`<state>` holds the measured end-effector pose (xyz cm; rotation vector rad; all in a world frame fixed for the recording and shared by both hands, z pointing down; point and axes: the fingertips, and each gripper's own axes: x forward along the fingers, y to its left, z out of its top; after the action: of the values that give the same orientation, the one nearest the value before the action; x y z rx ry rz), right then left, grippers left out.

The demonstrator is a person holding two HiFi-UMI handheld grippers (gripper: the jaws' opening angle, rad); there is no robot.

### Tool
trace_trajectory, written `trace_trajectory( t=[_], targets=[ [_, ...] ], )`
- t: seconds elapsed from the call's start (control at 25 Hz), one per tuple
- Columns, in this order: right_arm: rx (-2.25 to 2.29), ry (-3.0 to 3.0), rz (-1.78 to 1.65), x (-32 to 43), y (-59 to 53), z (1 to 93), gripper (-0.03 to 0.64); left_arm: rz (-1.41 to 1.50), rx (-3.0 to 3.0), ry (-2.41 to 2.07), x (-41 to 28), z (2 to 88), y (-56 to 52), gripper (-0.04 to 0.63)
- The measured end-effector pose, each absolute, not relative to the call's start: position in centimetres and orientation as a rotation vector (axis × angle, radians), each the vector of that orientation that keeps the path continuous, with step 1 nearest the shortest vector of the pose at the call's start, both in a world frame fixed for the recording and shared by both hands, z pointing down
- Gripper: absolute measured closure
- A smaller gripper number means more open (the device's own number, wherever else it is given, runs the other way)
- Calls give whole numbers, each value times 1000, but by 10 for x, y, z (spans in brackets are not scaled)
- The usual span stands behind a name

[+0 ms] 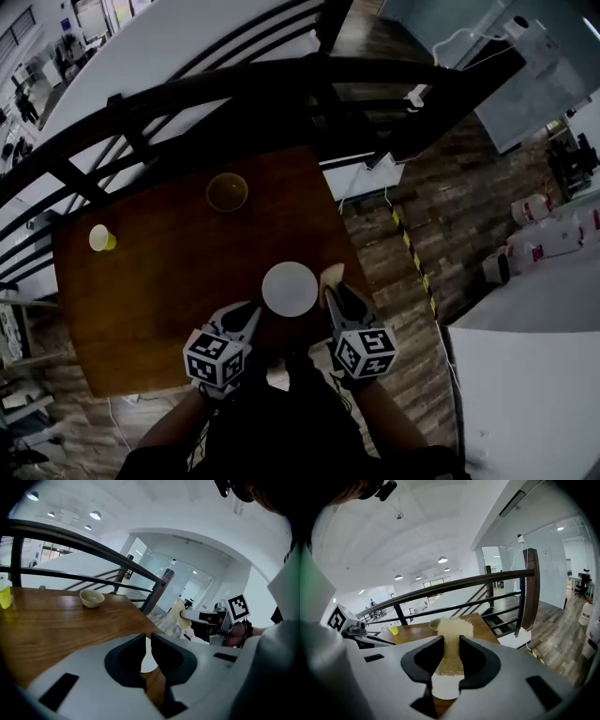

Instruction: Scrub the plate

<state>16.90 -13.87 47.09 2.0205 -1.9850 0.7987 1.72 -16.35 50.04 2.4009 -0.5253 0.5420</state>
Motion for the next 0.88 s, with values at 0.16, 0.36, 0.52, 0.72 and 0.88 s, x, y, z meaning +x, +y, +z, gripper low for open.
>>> trace_trajectory(
  t=[0.16, 0.36, 0.52, 0.72, 0.88],
  targets=[
    [1911, -2083, 889, 150, -174, 506, 503, 579, 2377, -623, 15, 519, -179, 568],
    [1657, -2145, 1037, 103, -186, 559, 503, 615, 2270, -755, -4, 544, -168, 568],
    [1466, -2171, 1112, 64, -197, 588, 503, 658, 2228, -773, -11, 566, -164, 566],
    [1339, -2130, 1089, 48, -209, 614, 502, 697, 2132, -716, 6, 613, -169, 497],
    [1345, -2105, 1086, 52, -221, 623, 502, 682, 2021, -671, 22, 642, -170, 477]
  ],
)
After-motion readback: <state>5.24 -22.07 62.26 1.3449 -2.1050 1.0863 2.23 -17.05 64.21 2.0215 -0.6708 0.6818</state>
